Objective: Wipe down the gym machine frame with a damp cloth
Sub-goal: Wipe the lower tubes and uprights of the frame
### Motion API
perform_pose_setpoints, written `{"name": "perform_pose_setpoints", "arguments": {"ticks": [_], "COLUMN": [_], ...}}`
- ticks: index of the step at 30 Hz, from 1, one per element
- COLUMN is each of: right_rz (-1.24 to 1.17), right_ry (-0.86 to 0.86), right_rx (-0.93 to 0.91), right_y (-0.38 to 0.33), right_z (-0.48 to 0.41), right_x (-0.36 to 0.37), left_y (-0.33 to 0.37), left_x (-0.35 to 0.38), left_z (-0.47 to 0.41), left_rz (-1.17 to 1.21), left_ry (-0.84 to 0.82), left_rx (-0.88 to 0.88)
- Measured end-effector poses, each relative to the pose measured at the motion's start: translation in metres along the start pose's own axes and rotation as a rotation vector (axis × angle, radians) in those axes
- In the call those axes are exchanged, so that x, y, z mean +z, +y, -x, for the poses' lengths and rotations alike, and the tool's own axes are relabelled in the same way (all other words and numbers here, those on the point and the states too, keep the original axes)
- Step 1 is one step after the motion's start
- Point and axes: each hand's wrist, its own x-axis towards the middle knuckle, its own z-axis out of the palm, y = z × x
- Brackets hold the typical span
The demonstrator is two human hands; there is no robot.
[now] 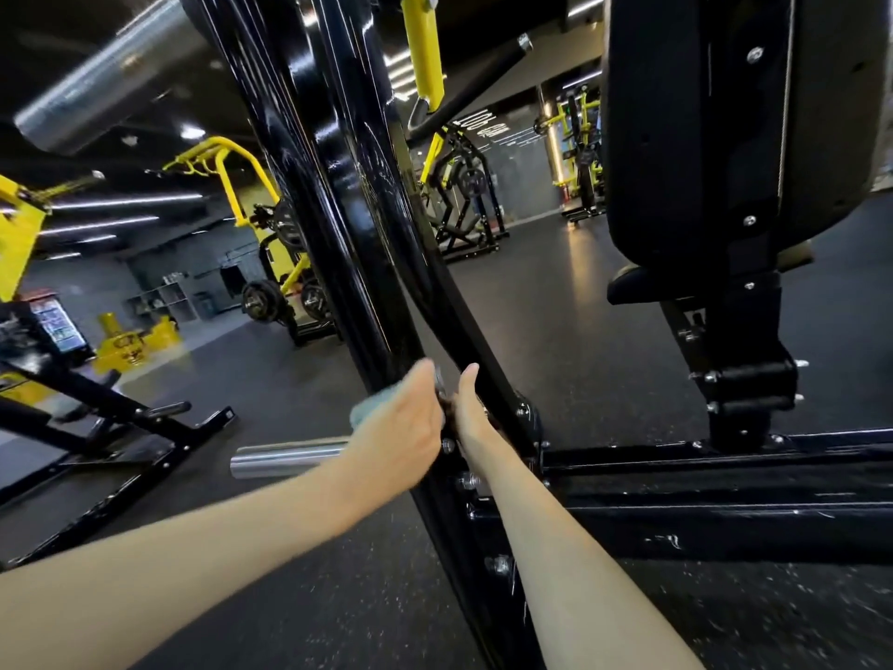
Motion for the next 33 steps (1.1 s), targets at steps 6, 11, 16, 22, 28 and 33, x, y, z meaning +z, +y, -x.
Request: {"name": "perform_pose_setpoints", "arguments": {"ticks": [6, 11, 16, 22, 28, 33], "right_rz": [-0.002, -0.031, -0.109, -0.148, -0.14, -0.065], "right_ry": [-0.017, 0.024, -0.008, 0.019, 0.055, 0.073], "right_rx": [0.003, -0.005, 0.008, 0.042, 0.12, 0.085], "right_y": [0.0, 0.004, 0.004, 0.006, -0.003, -0.007], "right_z": [0.008, 0.002, 0.002, -0.003, -0.004, 0.004], "right_x": [0.004, 0.004, 0.006, 0.003, -0.015, -0.009], "left_y": [-0.032, -0.086, -0.007, -0.061, 0.042, 0.012], "left_x": [0.002, 0.006, 0.002, 0.012, 0.005, 0.04], "left_z": [0.018, -0.006, -0.004, -0.027, -0.005, 0.0], "left_rz": [0.028, 0.109, 0.168, 0.182, 0.169, 0.167], "left_ry": [0.086, 0.174, -0.006, 0.081, 0.046, 0.478], "left_rx": [-0.063, -0.352, 0.023, -0.29, 0.09, -0.083]}}
